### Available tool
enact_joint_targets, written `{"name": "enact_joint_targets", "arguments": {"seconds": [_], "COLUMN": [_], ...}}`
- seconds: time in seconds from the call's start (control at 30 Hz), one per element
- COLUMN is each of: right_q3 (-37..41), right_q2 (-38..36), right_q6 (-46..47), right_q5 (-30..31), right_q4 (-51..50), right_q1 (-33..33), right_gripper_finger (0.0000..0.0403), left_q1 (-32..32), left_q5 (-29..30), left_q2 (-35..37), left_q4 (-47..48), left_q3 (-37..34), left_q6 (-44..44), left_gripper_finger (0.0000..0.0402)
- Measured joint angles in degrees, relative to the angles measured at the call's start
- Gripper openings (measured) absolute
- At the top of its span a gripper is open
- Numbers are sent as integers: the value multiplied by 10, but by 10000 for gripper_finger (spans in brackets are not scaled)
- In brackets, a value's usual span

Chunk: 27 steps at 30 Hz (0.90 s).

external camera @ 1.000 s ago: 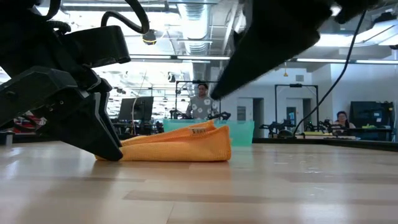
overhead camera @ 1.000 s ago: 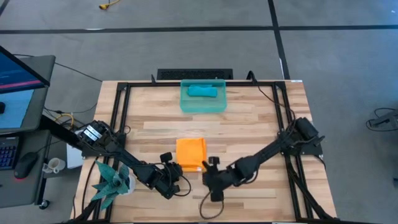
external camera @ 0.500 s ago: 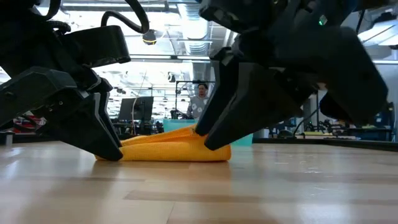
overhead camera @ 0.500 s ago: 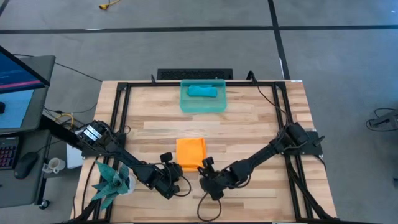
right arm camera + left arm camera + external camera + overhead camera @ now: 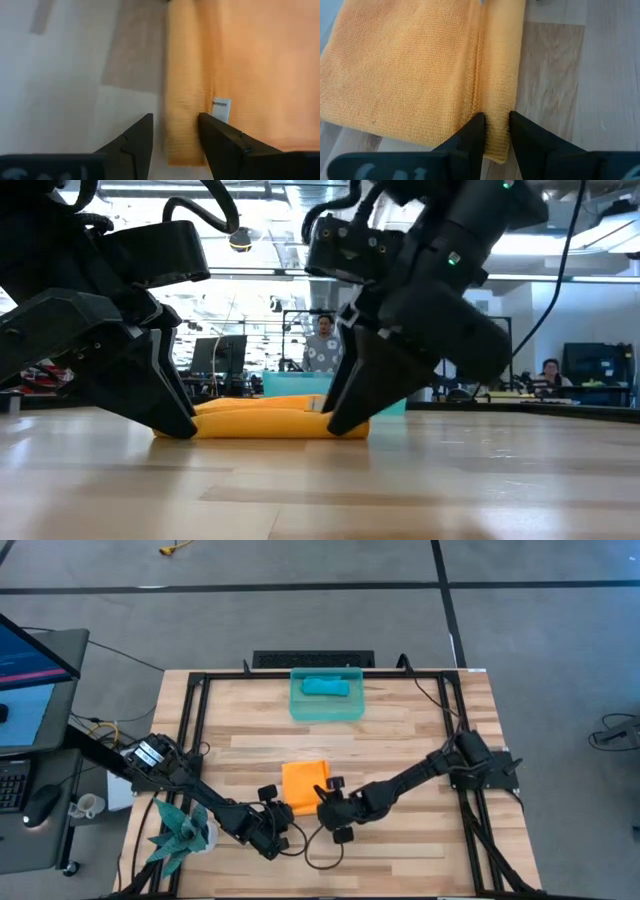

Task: Roll microfiber towels into tight, uniform cylinder then place into a basket
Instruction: Roll the orange microfiber cloth

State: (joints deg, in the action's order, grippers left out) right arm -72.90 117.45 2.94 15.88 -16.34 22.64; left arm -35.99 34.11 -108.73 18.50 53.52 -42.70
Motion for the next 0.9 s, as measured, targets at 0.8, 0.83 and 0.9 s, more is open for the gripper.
{"name": "enact_joint_targets", "arguments": {"seconds": [0.8,0.83,0.9], "right_q3": [0,0,0], "right_q2": [-51,-46,-39], "right_q6": [-13,-31,-56], "right_q5": [-25,-25,-13], "right_q4": [-37,-33,-18], "right_q1": [30,32,32], "right_gripper_finger": [177,176,175], "left_q1": [0,0,0], "left_q5": [-7,-7,-7], "left_q2": [2,2,2], "left_q4": [0,0,0], "left_q3": [0,0,0], "left_q6": [11,11,11], "left_gripper_finger": [86,86,86]}}
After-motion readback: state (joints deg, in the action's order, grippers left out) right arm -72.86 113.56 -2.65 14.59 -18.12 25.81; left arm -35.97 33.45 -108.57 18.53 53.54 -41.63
